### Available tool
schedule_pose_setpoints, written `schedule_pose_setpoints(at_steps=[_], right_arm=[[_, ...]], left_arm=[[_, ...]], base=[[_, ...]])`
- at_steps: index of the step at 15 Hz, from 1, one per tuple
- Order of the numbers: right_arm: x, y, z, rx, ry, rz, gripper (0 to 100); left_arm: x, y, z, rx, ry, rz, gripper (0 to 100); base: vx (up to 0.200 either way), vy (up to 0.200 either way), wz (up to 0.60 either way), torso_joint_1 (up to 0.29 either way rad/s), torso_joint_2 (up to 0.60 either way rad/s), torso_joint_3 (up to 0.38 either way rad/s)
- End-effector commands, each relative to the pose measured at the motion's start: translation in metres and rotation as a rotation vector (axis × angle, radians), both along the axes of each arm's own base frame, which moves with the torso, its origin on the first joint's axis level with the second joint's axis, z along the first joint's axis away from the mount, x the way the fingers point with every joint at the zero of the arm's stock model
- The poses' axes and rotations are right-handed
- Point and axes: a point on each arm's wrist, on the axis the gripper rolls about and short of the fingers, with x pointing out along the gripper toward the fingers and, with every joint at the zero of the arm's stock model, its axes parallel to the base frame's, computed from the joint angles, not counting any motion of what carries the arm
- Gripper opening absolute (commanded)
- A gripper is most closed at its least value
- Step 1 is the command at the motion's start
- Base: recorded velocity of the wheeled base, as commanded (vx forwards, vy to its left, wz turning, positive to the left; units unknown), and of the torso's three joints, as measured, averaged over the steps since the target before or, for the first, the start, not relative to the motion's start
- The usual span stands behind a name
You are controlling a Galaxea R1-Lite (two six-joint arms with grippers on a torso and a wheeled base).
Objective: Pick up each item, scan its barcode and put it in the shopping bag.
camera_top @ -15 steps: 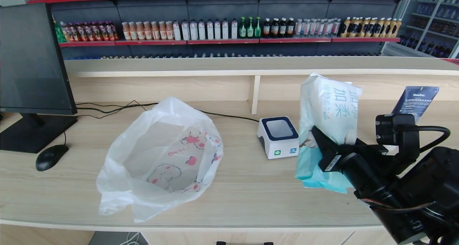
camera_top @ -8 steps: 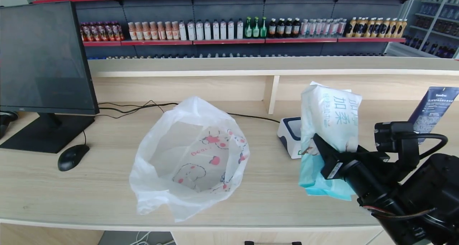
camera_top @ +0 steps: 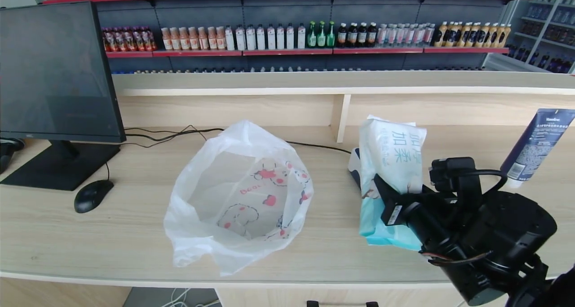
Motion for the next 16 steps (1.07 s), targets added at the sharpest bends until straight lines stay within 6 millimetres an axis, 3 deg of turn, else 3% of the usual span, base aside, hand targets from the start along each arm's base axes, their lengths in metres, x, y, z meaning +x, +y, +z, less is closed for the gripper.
schedule_pose_setpoints(at_steps=[1, 5, 16], right_arm=[[0.006, 0.006, -0.013, -0.026, 0.034, 0.002, 0], [0.017, 0.001, -0.011, 0.016, 0.024, -0.073, 0], [0.024, -0.005, -0.014, 0.026, 0.030, -0.156, 0]], left_arm=[[0.000, 0.000, 0.000, -0.002, -0.002, 0.002, 100], [0.000, 0.000, 0.000, -0.002, -0.002, 0.000, 100], [0.000, 0.000, 0.000, -0.002, -0.002, 0.002, 100]], base=[[0.000, 0.000, 0.00, 0.000, 0.00, 0.000], [0.000, 0.000, 0.00, 0.000, 0.00, 0.000], [0.000, 0.000, 0.00, 0.000, 0.00, 0.000]])
